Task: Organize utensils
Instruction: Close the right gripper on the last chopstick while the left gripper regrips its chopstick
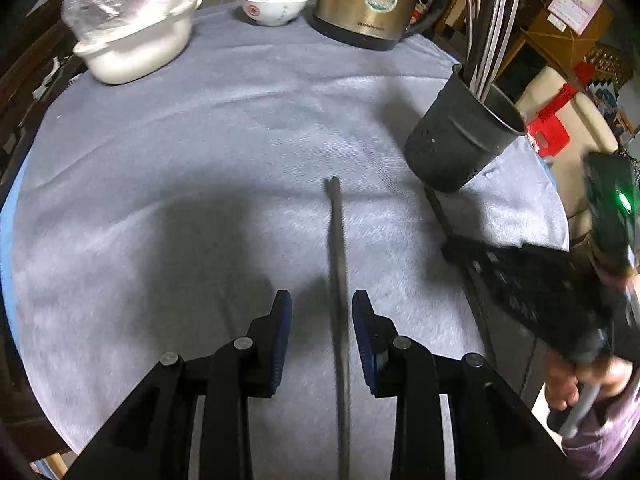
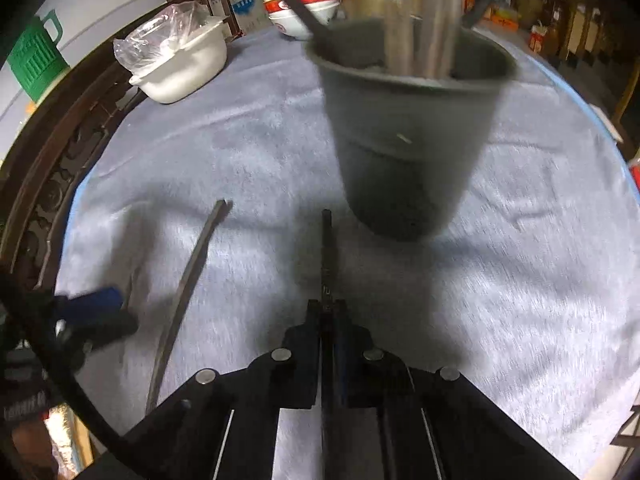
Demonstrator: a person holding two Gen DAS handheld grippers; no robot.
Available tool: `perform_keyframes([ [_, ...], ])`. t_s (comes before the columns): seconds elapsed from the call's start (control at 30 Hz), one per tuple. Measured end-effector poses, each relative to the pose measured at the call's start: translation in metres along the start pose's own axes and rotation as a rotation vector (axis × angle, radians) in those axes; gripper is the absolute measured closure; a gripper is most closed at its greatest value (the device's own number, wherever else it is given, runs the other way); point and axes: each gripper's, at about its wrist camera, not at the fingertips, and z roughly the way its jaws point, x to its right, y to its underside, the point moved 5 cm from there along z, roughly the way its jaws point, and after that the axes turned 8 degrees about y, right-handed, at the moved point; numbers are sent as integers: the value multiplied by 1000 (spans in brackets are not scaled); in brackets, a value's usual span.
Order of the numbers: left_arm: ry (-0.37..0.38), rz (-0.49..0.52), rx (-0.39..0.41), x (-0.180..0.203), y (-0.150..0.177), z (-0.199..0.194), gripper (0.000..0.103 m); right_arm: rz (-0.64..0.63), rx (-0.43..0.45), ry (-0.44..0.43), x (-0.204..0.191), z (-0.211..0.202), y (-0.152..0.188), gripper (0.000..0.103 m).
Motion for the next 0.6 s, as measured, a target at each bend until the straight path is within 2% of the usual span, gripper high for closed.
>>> perform_keyframes([
  [0.17,-3,-34,-53,0,-16,21,65,0,-50,-50,23,-11,23,95],
  [0.3,-24,-67,-84,-4,-26,37,64,40,-84,-91,31,-10,24,94],
  [0.53,-49,-48,-66,0,-35,41,64,16,-68,-31,17,-3,6,93],
  [0.6,-73,-26,-53,2,-35,43,70,20,-54,-34,16,-1,4,93],
])
